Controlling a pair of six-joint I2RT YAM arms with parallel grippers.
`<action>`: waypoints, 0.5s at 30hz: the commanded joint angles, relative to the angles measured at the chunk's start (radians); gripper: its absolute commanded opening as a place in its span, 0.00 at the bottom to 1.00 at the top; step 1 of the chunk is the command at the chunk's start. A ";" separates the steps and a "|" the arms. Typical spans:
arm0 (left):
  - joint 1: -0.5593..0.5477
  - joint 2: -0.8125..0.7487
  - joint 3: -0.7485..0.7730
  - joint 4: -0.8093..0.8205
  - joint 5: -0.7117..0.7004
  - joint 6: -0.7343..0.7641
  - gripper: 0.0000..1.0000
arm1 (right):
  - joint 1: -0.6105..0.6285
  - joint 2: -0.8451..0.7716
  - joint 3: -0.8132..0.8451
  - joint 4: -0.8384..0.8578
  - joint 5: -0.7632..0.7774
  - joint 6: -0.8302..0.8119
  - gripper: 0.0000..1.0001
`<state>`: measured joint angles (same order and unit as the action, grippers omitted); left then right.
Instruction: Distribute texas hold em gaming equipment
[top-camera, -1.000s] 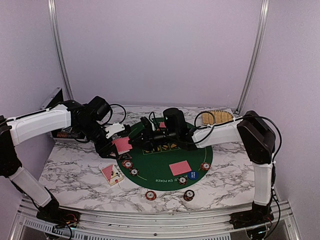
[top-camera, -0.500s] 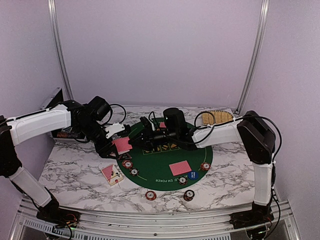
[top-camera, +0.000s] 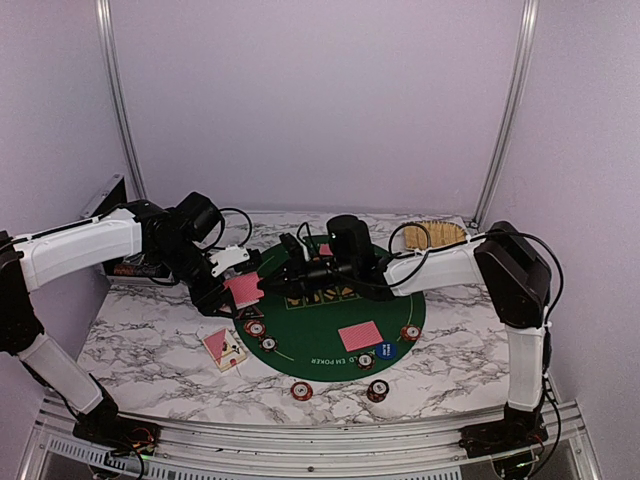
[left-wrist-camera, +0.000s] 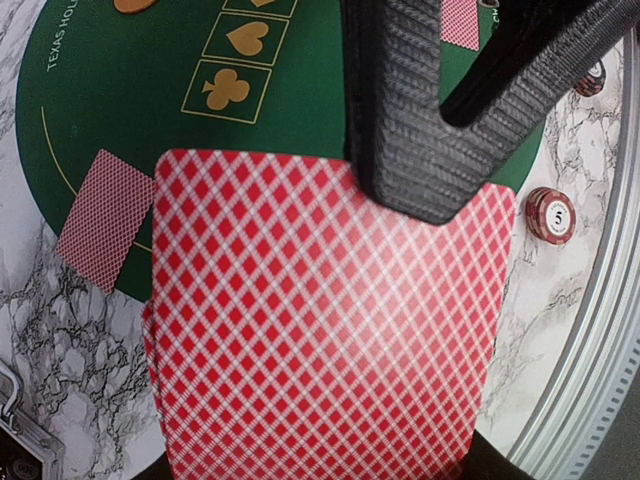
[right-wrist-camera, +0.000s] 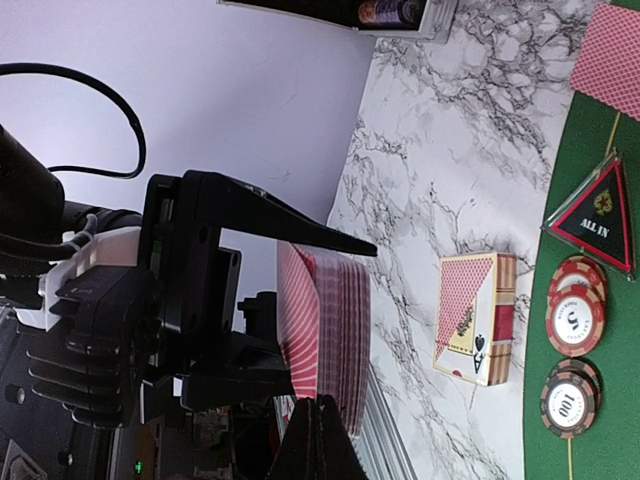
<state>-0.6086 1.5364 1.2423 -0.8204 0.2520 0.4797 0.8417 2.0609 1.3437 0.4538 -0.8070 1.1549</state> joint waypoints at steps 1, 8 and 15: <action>0.006 -0.024 0.000 -0.005 0.000 0.013 0.00 | -0.015 -0.027 -0.008 0.076 -0.020 0.034 0.00; 0.014 -0.033 -0.015 -0.003 -0.016 0.025 0.00 | -0.044 -0.059 -0.044 0.088 -0.029 0.040 0.00; 0.029 -0.051 -0.032 -0.003 -0.021 0.029 0.00 | -0.086 -0.085 -0.084 0.090 -0.034 0.040 0.00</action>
<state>-0.5926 1.5345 1.2263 -0.8162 0.2401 0.4957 0.7853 2.0270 1.2720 0.5114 -0.8299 1.1866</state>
